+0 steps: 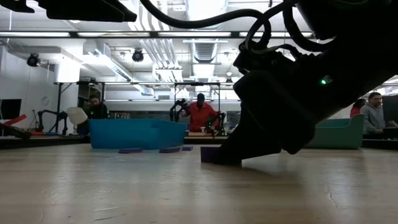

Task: Pick & Place School Supplies
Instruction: Put the purple eraser into the red bin

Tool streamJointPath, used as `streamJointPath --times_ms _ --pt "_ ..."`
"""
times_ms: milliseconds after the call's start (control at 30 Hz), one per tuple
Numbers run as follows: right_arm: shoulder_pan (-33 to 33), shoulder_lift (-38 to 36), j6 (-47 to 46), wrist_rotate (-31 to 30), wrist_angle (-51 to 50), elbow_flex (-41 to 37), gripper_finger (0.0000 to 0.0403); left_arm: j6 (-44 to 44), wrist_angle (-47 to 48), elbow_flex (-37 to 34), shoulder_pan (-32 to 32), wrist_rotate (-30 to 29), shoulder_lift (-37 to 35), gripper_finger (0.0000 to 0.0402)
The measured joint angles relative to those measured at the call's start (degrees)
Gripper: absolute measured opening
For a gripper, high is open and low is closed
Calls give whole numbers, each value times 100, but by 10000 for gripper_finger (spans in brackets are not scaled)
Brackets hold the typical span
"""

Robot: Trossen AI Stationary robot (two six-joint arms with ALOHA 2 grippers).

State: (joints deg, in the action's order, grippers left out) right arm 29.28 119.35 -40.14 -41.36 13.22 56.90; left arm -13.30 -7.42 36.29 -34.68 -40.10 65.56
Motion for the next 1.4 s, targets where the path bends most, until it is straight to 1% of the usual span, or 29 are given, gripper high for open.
streamJointPath --times_ms 100,167,433,567,667,800,867,933,1033,1133,1300,1400 --pt "-2 0 0 -17 -6 -2 24 0 -2 0 0 0 0 223" --pt "-2 0 0 -20 -9 -2 18 0 0 0 0 0 0 223" --pt "-4 -56 27 -59 -93 -9 22 0 0 0 0 0 0 223" --pt "-2 -334 116 -61 -399 -31 22 0 2 0 -2 0 0 223" --pt "71 -782 138 -30 -781 -24 22 0 25 0 -2 0 0 223" --pt "242 -1429 138 385 -1501 -24 22 0 39 0 -2 -2 0 223" --pt "358 -1823 131 519 -1990 -22 22 0 50 0 -2 0 0 223" --pt "451 -2249 26 828 -2540 -20 22 0 58 0 -1 -1 0 223" --pt "585 -2897 -471 1410 -3374 -20 22 0 76 0 0 0 0 223" --pt "708 -3465 -1042 1856 -4129 -13 22 0 72 0 0 0 0 223" --pt "924 -4062 -1681 2644 -5080 -13 22 0 72 0 0 -1 0 223" --pt "1025 -4279 -2036 3313 -5475 -13 22 0 70 0 0 -2 0 223"
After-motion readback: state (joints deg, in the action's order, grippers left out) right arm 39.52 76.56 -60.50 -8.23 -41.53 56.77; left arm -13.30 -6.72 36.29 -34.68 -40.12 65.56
